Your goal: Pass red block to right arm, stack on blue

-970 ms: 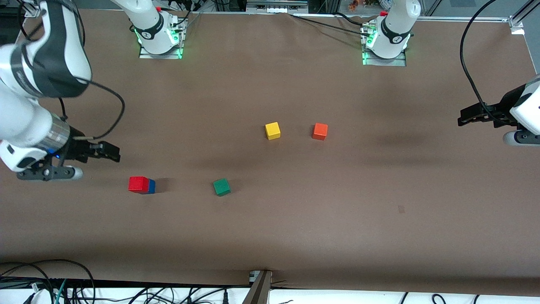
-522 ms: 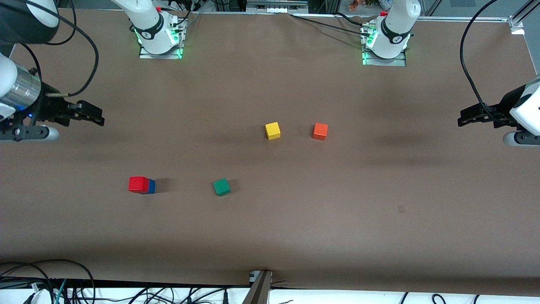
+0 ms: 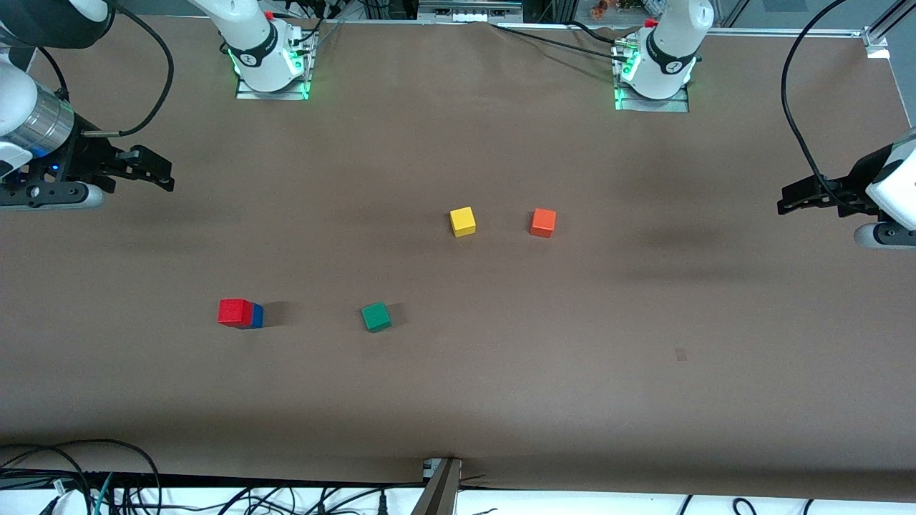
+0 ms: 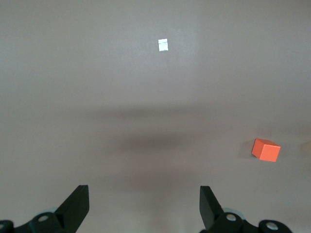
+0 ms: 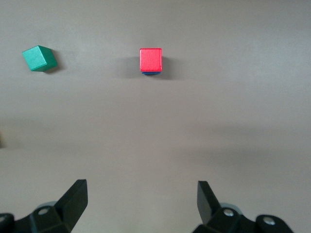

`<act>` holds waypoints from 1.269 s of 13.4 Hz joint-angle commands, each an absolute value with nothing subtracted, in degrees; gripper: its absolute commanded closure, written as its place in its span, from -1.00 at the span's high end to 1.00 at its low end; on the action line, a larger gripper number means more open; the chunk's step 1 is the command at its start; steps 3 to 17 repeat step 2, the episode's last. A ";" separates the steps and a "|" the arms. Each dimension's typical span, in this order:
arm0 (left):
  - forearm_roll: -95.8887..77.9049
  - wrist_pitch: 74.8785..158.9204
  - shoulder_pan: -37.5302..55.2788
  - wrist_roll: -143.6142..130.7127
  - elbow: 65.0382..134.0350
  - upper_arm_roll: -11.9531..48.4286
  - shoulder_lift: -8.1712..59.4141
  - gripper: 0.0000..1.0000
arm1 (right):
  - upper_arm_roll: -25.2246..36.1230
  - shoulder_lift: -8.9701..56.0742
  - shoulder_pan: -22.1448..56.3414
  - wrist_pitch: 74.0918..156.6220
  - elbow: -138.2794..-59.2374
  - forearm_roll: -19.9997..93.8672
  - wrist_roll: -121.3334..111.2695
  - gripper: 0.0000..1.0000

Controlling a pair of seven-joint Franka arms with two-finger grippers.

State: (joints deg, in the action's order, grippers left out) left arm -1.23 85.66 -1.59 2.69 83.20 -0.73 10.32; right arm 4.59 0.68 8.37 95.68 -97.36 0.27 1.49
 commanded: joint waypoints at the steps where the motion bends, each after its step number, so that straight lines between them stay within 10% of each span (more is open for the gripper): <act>1: -1.32 85.52 -1.85 2.64 81.91 -0.53 10.90 1.00 | 4.48 -0.53 8.26 95.89 -97.82 -0.53 1.05 1.00; 17: -1.23 85.52 -1.76 2.64 81.91 -0.53 10.90 1.00 | 4.40 -0.53 8.35 95.63 -97.56 -0.61 0.53 1.00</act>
